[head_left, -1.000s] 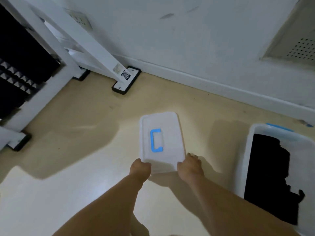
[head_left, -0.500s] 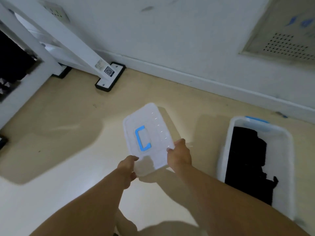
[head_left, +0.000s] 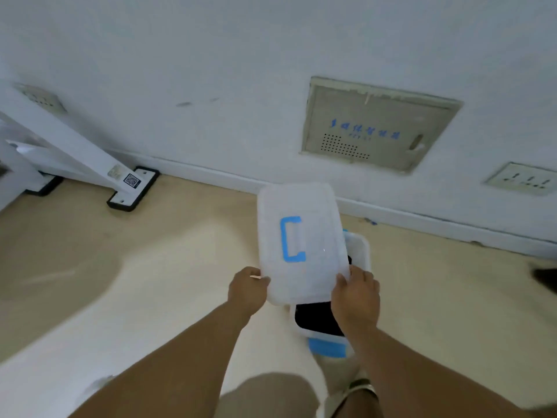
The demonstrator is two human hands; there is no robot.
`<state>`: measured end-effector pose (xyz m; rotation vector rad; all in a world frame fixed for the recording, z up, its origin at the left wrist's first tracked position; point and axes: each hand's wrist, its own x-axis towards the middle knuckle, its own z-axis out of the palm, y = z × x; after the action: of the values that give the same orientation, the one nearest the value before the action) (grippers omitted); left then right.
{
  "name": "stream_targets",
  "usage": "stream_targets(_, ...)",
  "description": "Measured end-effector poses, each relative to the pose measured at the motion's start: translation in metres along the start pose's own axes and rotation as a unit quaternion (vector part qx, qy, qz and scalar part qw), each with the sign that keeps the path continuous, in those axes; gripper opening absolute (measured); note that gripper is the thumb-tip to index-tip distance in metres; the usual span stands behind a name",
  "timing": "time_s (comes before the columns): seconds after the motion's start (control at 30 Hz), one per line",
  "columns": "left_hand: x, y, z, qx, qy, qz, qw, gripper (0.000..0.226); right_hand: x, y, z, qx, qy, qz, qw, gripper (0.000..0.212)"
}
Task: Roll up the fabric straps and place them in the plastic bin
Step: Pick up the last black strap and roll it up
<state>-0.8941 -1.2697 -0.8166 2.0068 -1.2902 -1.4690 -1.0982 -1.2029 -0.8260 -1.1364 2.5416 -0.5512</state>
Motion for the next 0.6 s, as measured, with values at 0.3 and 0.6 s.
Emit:
stream_targets(0.3,-0.036,-0.028,0.065,0.104,-0.104,0.033,0.989,0.053,-0.036,0.08,-0.007,0.11,-0.102,0.169,0.974,0.035)
stream_targets(0.6,-0.018,-0.04,0.065,0.04,-0.161,-0.05,0.985,0.034,-0.01,0.089,-0.001,0.201,-0.118,0.247,0.941,0.051)
